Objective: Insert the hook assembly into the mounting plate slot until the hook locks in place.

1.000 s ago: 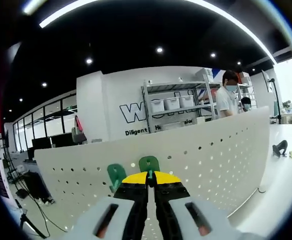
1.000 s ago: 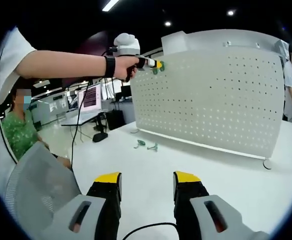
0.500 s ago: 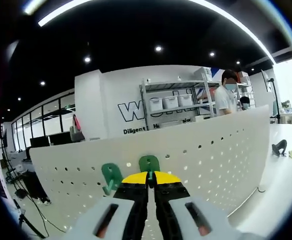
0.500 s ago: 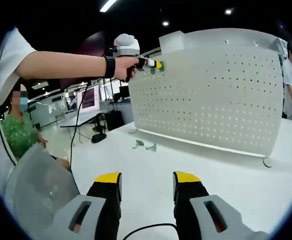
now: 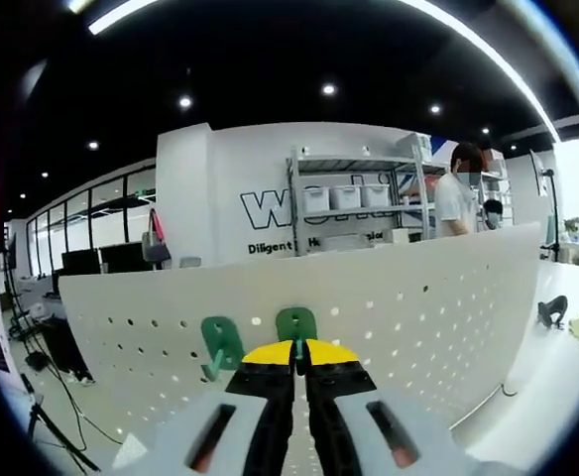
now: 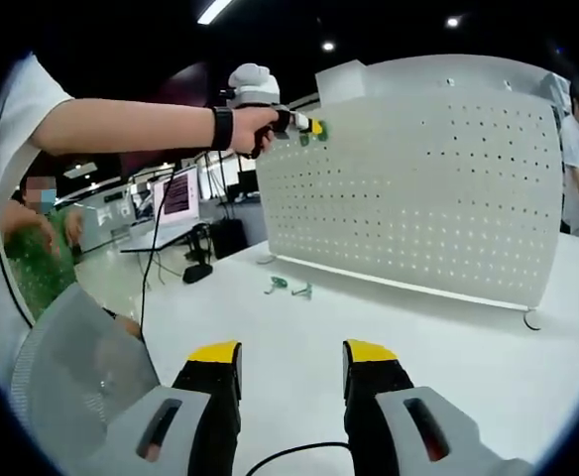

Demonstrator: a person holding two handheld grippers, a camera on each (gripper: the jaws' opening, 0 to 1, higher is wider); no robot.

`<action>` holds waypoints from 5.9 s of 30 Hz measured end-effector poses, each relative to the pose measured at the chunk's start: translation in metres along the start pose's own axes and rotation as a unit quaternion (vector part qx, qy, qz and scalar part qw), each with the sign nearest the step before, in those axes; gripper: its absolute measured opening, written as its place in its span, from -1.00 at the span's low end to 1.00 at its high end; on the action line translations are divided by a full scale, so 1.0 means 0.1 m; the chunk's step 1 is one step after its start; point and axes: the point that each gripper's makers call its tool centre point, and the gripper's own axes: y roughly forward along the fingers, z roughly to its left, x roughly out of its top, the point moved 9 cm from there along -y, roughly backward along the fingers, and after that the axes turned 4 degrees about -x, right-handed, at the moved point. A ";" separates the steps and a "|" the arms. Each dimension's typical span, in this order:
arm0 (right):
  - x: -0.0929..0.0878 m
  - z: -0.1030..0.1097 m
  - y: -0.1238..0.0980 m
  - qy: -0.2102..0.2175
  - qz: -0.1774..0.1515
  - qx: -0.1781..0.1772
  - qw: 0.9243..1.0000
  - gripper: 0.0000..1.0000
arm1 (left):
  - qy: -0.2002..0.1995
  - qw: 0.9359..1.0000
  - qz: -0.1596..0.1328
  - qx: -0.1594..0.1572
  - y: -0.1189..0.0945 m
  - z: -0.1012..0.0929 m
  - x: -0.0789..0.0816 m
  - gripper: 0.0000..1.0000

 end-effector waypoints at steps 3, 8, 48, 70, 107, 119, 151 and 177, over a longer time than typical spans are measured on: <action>-0.01 0.00 0.00 0.002 0.000 0.000 1.000 -0.19 | -0.014 1.000 0.009 0.009 0.01 -0.02 0.02 -0.95; 0.00 0.01 0.01 0.002 -0.001 0.002 1.000 -0.19 | -0.020 0.999 0.020 0.023 0.02 -0.05 0.02 -0.95; 0.05 0.05 0.04 -0.013 0.001 0.015 1.000 -0.20 | -0.009 0.999 0.041 -0.025 -0.24 -0.14 -0.22 -0.85; 0.07 0.11 0.08 -0.013 0.002 0.022 1.000 -0.18 | -0.011 0.992 0.036 -0.120 -0.78 -0.37 -0.62 -0.72; 0.15 0.54 0.06 -0.032 -0.002 0.034 0.999 -0.14 | -0.037 0.970 0.025 -0.239 -2.24 -0.41 -1.20 -0.42; 0.19 0.69 0.12 -0.040 0.002 0.040 0.998 -0.15 | -0.041 0.967 0.059 -0.243 -2.65 -0.29 -1.45 -0.34; 0.23 0.85 0.49 -0.053 0.018 0.041 0.998 -0.21 | -0.076 0.964 0.084 -0.239 -2.85 -0.14 -1.80 -0.29; 0.28 0.83 0.88 -0.068 0.044 0.045 0.996 -0.22 | -0.096 0.964 0.095 -0.228 -2.79 0.09 -1.91 -0.30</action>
